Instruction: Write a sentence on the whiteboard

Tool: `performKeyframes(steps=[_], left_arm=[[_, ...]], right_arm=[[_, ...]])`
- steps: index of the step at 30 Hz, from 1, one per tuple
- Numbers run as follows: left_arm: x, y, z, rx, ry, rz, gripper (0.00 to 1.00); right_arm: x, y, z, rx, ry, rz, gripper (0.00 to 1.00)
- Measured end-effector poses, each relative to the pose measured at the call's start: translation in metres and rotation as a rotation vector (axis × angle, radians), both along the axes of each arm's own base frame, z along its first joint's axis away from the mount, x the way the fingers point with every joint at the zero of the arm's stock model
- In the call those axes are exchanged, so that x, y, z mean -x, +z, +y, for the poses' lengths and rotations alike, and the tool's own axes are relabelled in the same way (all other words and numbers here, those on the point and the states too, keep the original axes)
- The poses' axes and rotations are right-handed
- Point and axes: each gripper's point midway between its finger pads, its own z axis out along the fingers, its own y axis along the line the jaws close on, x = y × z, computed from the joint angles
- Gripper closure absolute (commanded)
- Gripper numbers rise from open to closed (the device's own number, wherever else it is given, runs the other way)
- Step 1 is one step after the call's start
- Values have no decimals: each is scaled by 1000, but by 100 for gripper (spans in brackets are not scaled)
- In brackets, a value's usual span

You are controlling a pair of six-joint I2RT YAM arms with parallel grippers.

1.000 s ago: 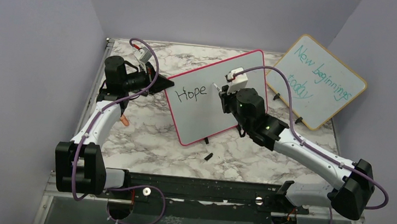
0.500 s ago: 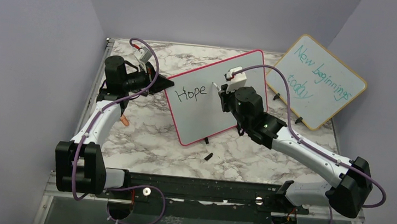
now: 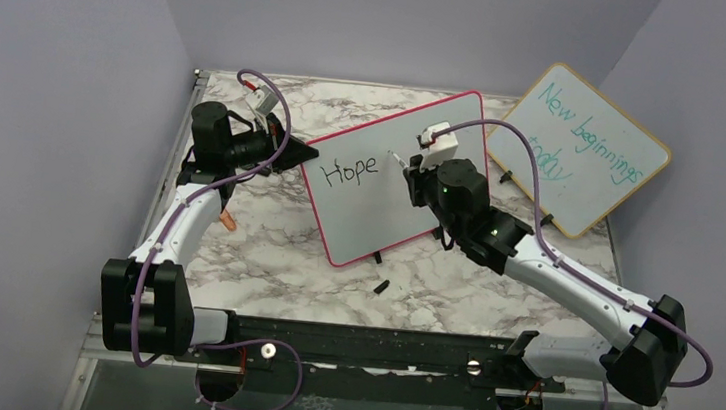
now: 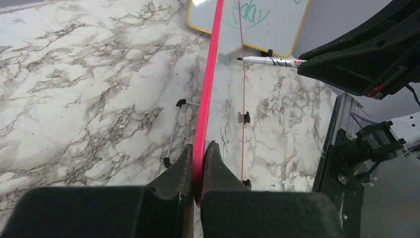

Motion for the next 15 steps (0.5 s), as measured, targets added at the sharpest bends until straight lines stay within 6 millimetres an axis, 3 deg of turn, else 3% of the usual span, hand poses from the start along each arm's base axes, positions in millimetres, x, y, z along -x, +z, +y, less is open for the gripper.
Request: performKeyframes(steps=[15], left_arm=[[0, 0, 0, 0, 0, 1, 100]], right_arm=[[1, -5, 2, -5, 5, 19, 99]])
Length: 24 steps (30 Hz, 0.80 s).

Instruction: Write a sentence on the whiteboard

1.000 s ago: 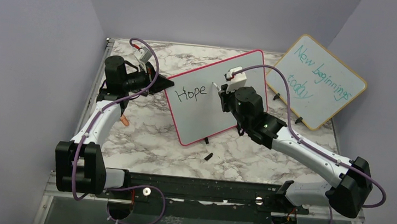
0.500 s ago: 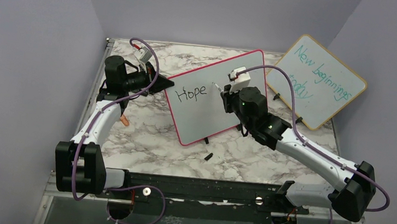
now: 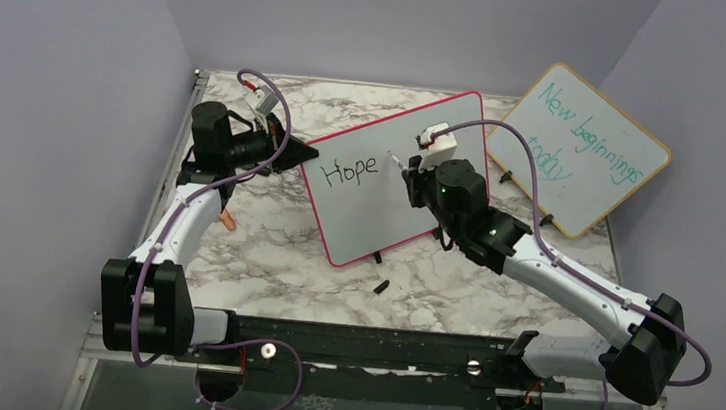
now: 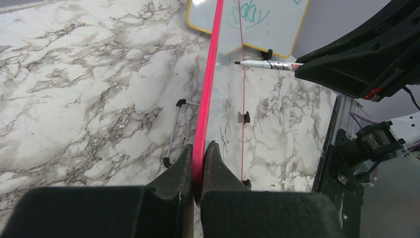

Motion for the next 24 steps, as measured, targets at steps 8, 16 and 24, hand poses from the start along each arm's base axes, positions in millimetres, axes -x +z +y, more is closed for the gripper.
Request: performKeyframes(steps=[8, 16, 24], left_arm=[[0, 0, 0, 0, 0, 0, 100], [0, -1, 0, -1, 1, 2, 100], [-1, -1, 0, -1, 1, 2, 100]], right_arm=[[-2, -9, 2, 17, -1, 14, 99], [-3, -10, 3, 18, -2, 15, 99], [-2, -13, 2, 23, -4, 29, 99]])
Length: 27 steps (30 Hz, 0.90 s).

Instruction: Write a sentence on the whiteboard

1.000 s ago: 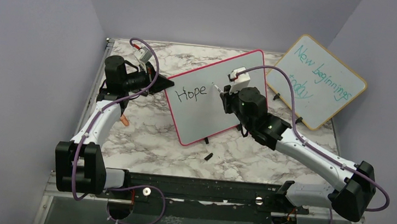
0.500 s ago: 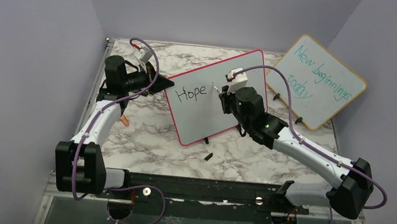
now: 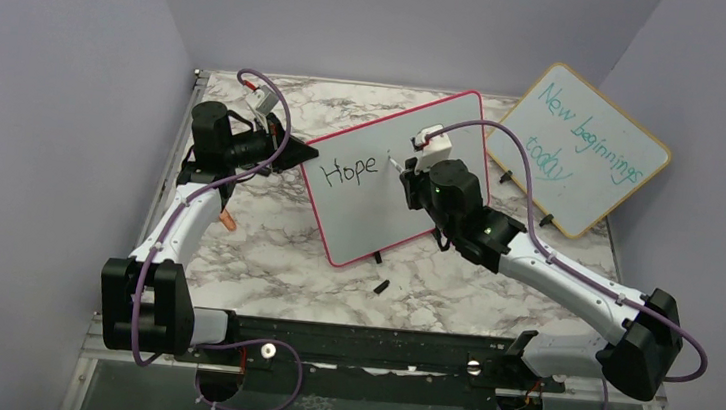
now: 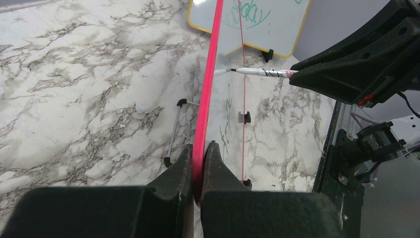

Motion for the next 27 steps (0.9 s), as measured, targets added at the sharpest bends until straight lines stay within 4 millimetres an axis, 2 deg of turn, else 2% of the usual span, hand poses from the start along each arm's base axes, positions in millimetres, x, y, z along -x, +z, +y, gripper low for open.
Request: performKeyframes(steps=[27], left_arm=[[0, 0, 0, 0, 0, 1, 100]], right_arm=[[7, -9, -4, 16, 0, 47, 99]])
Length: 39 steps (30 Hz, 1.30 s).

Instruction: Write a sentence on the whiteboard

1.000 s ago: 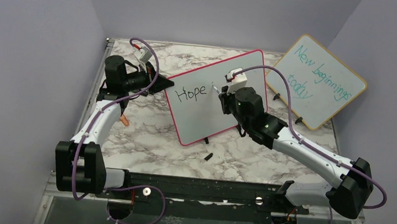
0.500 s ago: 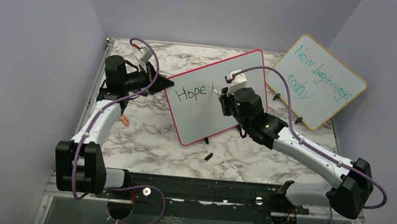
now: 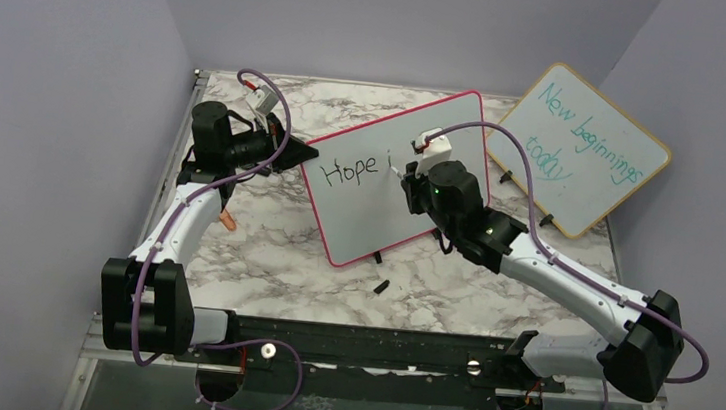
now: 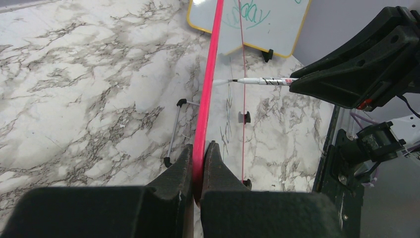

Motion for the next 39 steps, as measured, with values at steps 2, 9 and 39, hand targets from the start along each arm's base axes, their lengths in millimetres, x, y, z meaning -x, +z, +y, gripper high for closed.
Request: performKeyframes(steps=[2, 9, 39], left_arm=[[0, 0, 0, 0, 0, 0, 100], [0, 0, 0, 0, -1, 0, 100], [0, 0, 0, 0, -1, 0, 100]], right_arm=[[1, 0, 0, 1, 2, 2, 99], [3, 11, -2, -22, 6, -17, 99], [-10, 13, -1, -28, -40, -56, 99]])
